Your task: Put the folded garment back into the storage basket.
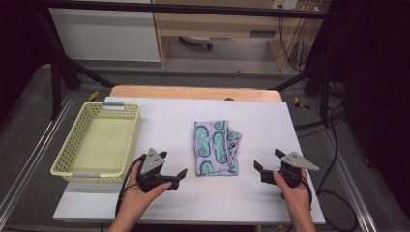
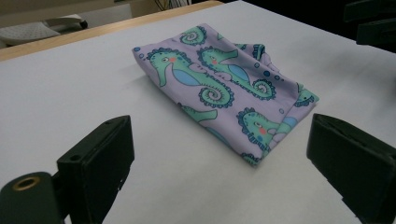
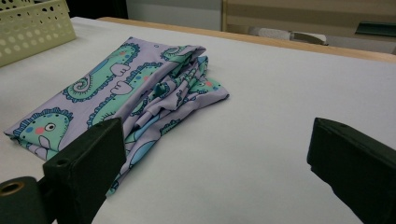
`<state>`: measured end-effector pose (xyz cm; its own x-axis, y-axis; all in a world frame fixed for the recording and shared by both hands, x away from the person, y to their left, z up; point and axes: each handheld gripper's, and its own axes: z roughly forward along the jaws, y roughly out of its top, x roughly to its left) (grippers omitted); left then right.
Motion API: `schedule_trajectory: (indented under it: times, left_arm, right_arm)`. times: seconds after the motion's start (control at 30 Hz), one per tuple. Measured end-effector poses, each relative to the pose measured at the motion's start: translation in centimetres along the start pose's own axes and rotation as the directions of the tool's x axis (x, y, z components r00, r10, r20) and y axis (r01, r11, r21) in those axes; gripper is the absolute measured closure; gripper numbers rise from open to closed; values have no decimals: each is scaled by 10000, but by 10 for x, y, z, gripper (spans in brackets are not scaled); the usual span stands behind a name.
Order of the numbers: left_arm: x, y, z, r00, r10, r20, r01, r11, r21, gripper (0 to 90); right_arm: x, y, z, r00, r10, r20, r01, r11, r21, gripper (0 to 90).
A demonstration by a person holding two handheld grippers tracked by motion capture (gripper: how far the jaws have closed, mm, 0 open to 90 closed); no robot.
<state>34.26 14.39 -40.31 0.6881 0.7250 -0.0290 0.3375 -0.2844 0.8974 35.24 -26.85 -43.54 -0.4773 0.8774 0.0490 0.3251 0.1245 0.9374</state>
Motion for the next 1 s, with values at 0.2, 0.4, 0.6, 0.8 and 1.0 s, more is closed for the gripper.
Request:
schedule_trajectory:
  times: [0.2,0.4,0.6,0.8,1.0]
  left_arm:
    - [-1,9,22,9992,304,242,-309,9992,242,97]
    - [-2,13,39,9992,296,262,-307,9986,425,110]
    - [-3,13,48,9975,705,-22,-702,9953,664,121]
    - [-2,10,54,9983,575,1,-572,9942,907,148]
    - [-13,-3,65,9961,791,390,-841,9850,1505,185]
  right_arm:
    - [0,-2,4,9999,-135,19,134,9993,341,48]
    - [5,-1,5,9996,-273,-14,273,9988,415,46]
    - [10,-2,0,9994,-352,66,349,9987,363,45]
    - [10,-5,2,9986,-533,68,528,9969,583,45]
    - [9,-3,3,9981,-614,90,608,9966,548,45]
